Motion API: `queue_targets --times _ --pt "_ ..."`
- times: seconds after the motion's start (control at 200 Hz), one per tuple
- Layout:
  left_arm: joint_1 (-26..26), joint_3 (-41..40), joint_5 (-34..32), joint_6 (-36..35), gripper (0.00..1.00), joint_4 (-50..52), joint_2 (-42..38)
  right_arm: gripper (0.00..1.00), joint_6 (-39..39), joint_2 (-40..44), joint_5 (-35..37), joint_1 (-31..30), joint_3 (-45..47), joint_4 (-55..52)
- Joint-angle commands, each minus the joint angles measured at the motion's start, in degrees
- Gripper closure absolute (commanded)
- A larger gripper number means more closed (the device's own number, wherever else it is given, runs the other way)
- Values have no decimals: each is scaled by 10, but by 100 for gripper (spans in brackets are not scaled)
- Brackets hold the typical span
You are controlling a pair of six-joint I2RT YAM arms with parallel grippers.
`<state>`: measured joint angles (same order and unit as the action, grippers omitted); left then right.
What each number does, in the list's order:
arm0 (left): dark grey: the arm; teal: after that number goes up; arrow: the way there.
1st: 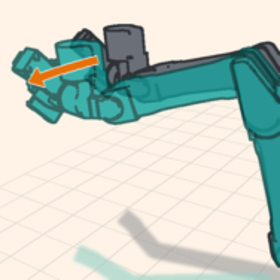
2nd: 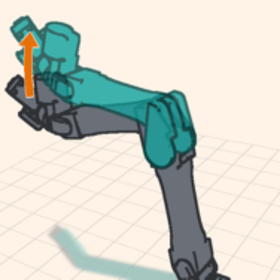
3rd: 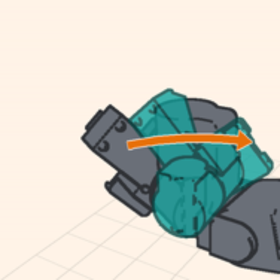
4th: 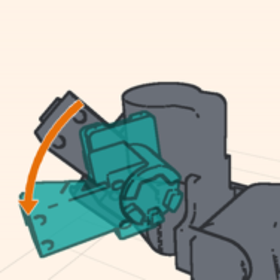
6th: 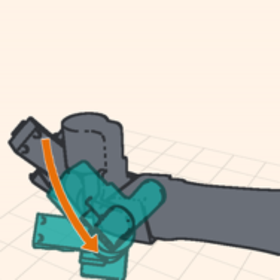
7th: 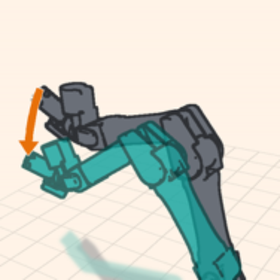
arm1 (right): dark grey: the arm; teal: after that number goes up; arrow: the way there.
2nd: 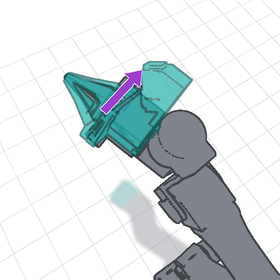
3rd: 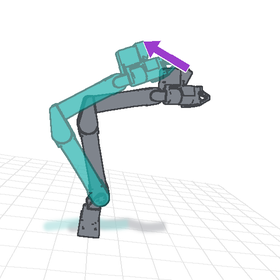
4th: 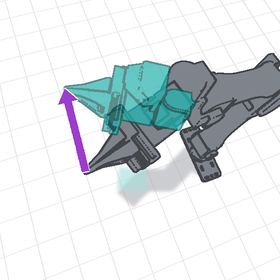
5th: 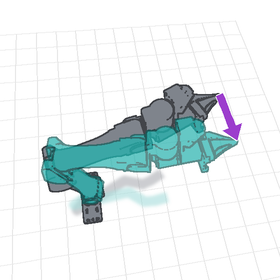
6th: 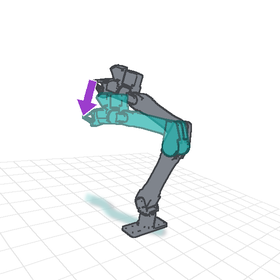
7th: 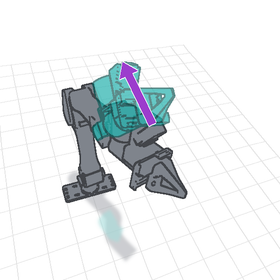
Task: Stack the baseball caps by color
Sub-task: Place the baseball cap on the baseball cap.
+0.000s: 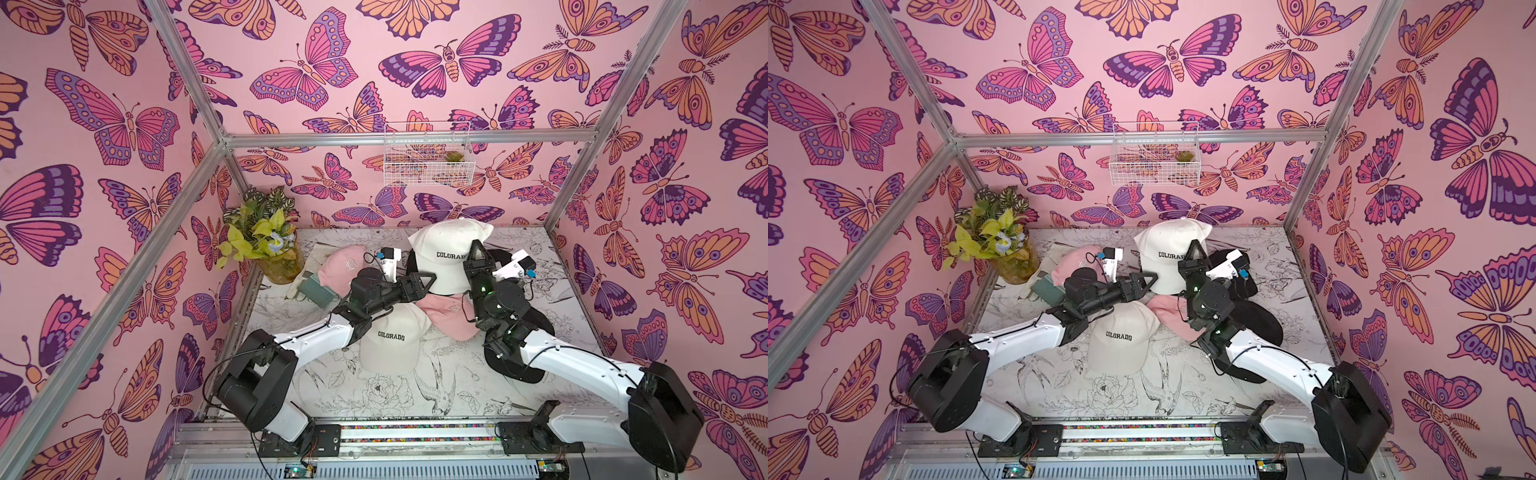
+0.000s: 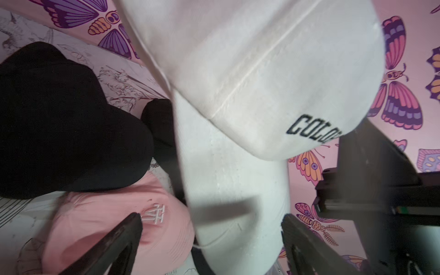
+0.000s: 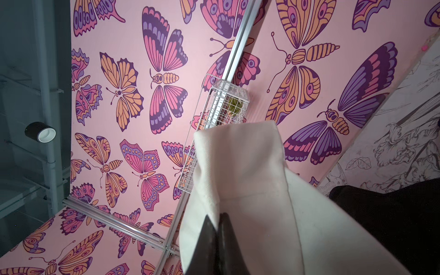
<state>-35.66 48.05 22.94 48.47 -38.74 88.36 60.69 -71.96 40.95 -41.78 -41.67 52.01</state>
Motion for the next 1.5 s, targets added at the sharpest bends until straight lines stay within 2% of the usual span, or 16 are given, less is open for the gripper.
queue_targets --times 0.0,0.2,0.275,0.345,0.401,0.421,0.496,0.521,0.536,0.661,0.816,0.971,1.041,1.101,1.357,1.497 --pt "0 18 16 12 14 -62 17 100 19 13 16 -5 5 56" --pt "-4 27 47 49 47 -142 49 100 26 20 24 -6 25 69" --pt "-3 26 62 63 67 -180 61 100 12 21 20 -6 30 68" --pt "-3 32 69 48 86 -164 58 100 -8 21 19 -5 34 54" --pt "-2 34 67 12 97 -121 44 80 -46 22 1 -2 40 49" --pt "-2 35 63 -5 100 -102 38 68 -63 23 -7 -1 43 49" --pt "1 35 44 -79 100 -29 6 28 -148 28 -28 2 52 40" --pt "3 34 36 -105 100 6 -5 6 -183 32 -41 4 55 29" --pt "5 33 32 -119 100 20 -10 0 -202 35 -48 6 57 19" --pt "46 28 61 -187 100 88 -38 1 -289 89 -153 52 62 -131" --pt "114 25 192 -224 100 113 -45 1 -333 143 -412 183 47 -280" --pt "148 63 312 -337 100 244 -65 1 -465 158 -621 269 -10 -420" --pt "151 90 347 -390 100 326 -70 1 -528 152 -656 272 -47 -504" --pt "152 102 358 -431 100 378 -77 1 -540 148 -663 272 -68 -540" --pt "166 120 440 -500 100 466 -94 1 -557 176 -800 272 -73 -516" --pt "167 138 465 -540 100 524 -102 1 -592 176 -826 272 -93 -568"
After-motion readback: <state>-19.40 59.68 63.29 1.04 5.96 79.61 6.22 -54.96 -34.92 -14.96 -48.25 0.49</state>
